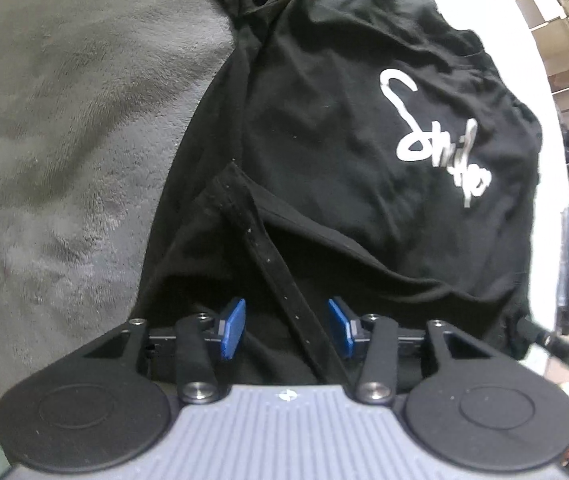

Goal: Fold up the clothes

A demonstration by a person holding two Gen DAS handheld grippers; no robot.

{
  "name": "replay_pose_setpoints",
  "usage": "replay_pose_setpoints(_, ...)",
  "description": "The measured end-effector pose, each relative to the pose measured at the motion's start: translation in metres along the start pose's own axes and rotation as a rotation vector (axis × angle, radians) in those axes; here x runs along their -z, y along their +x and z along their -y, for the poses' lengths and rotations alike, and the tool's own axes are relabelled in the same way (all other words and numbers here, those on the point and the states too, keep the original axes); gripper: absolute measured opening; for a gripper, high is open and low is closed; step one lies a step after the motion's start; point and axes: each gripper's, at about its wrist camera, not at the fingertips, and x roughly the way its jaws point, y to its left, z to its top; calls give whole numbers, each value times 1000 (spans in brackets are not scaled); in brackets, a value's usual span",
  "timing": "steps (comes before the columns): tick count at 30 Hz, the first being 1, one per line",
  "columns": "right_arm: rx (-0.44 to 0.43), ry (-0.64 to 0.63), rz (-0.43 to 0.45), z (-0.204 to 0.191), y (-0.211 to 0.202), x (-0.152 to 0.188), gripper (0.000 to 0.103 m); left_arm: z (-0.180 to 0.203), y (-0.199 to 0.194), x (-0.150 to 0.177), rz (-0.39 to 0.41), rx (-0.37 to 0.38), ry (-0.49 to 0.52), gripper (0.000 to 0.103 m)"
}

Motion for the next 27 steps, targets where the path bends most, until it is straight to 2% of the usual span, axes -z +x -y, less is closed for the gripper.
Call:
replay_pose_setpoints(3, 83, 86, -17, 10, 15, -7, 41, 3, 6, -3, -5, -30, 13, 43)
replay_pose_setpoints(11, 179, 180, -51, 18, 42, -4, 37, 3, 5, 1, -4, -33, 40, 43)
replay_pose_setpoints(16, 229, 170, -43, 18, 42, -1, 11, 4, 6, 5, 5, -37, 56, 43)
replay_pose_setpoints(18, 229, 180, -40, 21, 39, 1, 7, 6, 7, 5, 6, -46, 54, 44)
replay_pose_setpoints(23, 232, 184, -52, 20, 40, 0, 7, 9, 13, 0, 2, -89, -12, 43)
replay_pose_setpoints(27, 242, 181, -66, 18, 45, -4, 9, 22, 18, 1, 11, -165, -5, 40)
